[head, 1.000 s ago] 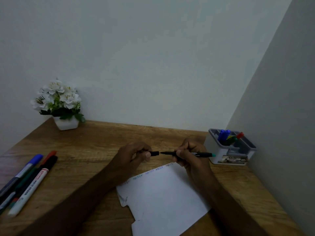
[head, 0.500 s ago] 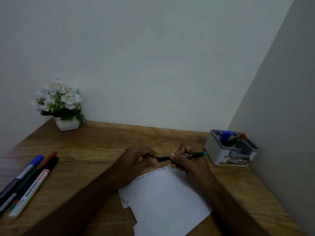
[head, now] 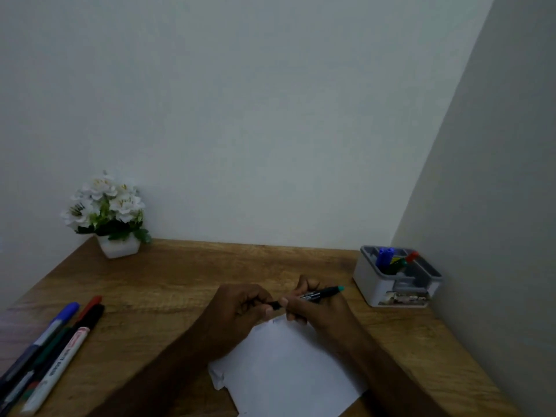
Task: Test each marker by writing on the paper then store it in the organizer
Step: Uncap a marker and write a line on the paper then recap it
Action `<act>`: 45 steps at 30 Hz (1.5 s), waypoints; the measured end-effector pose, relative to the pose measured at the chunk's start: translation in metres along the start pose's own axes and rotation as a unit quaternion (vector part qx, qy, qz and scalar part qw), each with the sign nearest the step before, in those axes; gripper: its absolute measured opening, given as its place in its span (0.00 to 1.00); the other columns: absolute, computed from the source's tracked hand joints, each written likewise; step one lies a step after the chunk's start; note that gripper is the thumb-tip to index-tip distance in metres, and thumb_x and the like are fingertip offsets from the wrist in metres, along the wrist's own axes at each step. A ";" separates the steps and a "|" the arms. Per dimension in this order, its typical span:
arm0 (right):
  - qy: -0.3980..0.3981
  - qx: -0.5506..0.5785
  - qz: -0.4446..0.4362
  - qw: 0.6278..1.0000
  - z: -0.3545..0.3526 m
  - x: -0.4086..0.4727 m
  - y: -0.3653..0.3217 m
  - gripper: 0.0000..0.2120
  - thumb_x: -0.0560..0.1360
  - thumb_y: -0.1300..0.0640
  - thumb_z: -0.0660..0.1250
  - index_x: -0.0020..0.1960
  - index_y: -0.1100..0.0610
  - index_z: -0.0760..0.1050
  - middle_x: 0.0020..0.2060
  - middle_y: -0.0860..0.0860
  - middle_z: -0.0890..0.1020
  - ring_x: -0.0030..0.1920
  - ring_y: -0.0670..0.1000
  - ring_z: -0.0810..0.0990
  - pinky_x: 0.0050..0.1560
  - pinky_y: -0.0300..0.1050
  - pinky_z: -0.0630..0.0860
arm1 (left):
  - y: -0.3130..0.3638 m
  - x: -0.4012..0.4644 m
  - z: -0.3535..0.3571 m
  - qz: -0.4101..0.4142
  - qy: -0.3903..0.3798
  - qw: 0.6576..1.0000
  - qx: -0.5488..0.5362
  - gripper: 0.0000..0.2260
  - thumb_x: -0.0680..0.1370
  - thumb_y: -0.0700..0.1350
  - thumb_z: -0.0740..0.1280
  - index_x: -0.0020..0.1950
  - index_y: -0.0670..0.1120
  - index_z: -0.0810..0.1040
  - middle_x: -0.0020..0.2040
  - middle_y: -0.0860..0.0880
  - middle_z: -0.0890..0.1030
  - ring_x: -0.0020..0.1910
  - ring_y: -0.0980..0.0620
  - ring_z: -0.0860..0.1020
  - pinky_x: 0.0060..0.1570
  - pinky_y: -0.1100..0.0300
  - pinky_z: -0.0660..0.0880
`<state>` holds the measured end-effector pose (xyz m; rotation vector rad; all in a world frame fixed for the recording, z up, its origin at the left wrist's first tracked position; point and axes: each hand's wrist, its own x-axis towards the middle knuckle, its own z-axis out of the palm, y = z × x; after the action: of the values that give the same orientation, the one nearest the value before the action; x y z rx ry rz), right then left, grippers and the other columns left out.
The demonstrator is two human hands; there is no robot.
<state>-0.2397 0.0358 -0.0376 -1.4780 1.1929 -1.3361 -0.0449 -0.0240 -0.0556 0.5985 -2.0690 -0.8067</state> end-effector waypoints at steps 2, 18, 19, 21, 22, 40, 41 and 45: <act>0.006 0.016 0.002 1.000 0.002 -0.001 -0.001 0.12 0.71 0.64 0.76 0.39 0.67 0.74 0.31 0.58 0.80 0.32 0.52 0.76 0.34 0.45 0.72 | 0.009 0.003 -0.003 -0.011 0.005 1.000 0.005 0.06 0.75 0.48 0.69 0.46 0.49 0.85 0.39 0.55 0.84 0.38 0.56 0.80 0.36 0.62 0.73; 0.269 -0.331 -0.065 0.902 -0.141 -0.036 -0.071 0.09 0.83 0.54 0.59 0.55 0.56 0.76 0.45 0.53 0.83 0.45 0.50 0.81 0.47 0.50 0.79 | 0.096 0.096 0.058 -0.019 -0.049 0.993 0.110 0.07 0.75 0.49 0.72 0.50 0.48 0.84 0.44 0.57 0.83 0.45 0.62 0.80 0.41 0.75 0.71; 0.268 -0.380 -0.064 0.883 -0.156 -0.039 -0.075 0.09 0.82 0.54 0.60 0.57 0.56 0.76 0.46 0.53 0.83 0.46 0.51 0.82 0.48 0.52 0.80 | 0.101 0.108 0.065 -0.007 -0.065 0.990 0.123 0.08 0.76 0.49 0.71 0.51 0.47 0.84 0.45 0.55 0.83 0.45 0.61 0.80 0.39 0.76 0.71; 0.258 -0.436 -0.048 0.861 -0.179 -0.045 -0.082 0.11 0.81 0.55 0.63 0.62 0.55 0.74 0.47 0.55 0.83 0.45 0.52 0.82 0.47 0.50 0.81 | 0.109 0.127 0.077 0.009 -0.092 0.984 0.151 0.08 0.76 0.47 0.71 0.51 0.46 0.84 0.46 0.52 0.84 0.45 0.59 0.80 0.39 0.77 0.71; 0.250 -0.447 -0.036 0.858 -0.187 -0.046 -0.084 0.12 0.80 0.55 0.64 0.63 0.55 0.72 0.46 0.55 0.83 0.43 0.51 0.82 0.43 0.46 0.81 | 0.109 0.134 0.082 0.015 -0.099 0.981 0.164 0.07 0.76 0.46 0.71 0.51 0.45 0.83 0.47 0.50 0.84 0.44 0.59 0.81 0.39 0.76 0.71; 0.124 -0.497 0.012 0.859 -0.194 0.018 -0.106 0.05 0.72 0.60 0.72 0.46 0.60 0.84 0.43 0.54 0.85 0.43 0.49 0.84 0.46 0.44 0.83 | 0.086 0.156 0.094 -0.027 -0.143 0.961 0.234 0.09 0.75 0.42 0.70 0.55 0.43 0.82 0.51 0.47 0.84 0.48 0.55 0.81 0.47 0.67 0.76; 0.121 -0.492 0.018 0.862 -0.193 0.021 -0.104 0.06 0.72 0.60 0.72 0.47 0.61 0.83 0.43 0.54 0.85 0.43 0.49 0.84 0.46 0.44 0.83 | 0.085 0.156 0.094 -0.029 -0.142 0.962 0.234 0.09 0.76 0.42 0.70 0.55 0.43 0.82 0.51 0.48 0.84 0.48 0.55 0.81 0.46 0.68 0.76; 0.113 -0.494 0.044 0.861 -0.188 0.030 -0.091 0.09 0.72 0.54 0.74 0.46 0.60 0.83 0.43 0.54 0.86 0.42 0.48 0.84 0.46 0.45 0.83 | 0.080 0.158 0.092 -0.034 -0.142 0.961 0.234 0.09 0.76 0.42 0.69 0.55 0.43 0.82 0.51 0.47 0.83 0.48 0.55 0.81 0.44 0.72 0.73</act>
<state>-0.4144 0.0343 0.0813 -1.9141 2.2816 -0.8350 -0.2183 -0.0417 0.0408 0.8524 -2.5421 -0.4558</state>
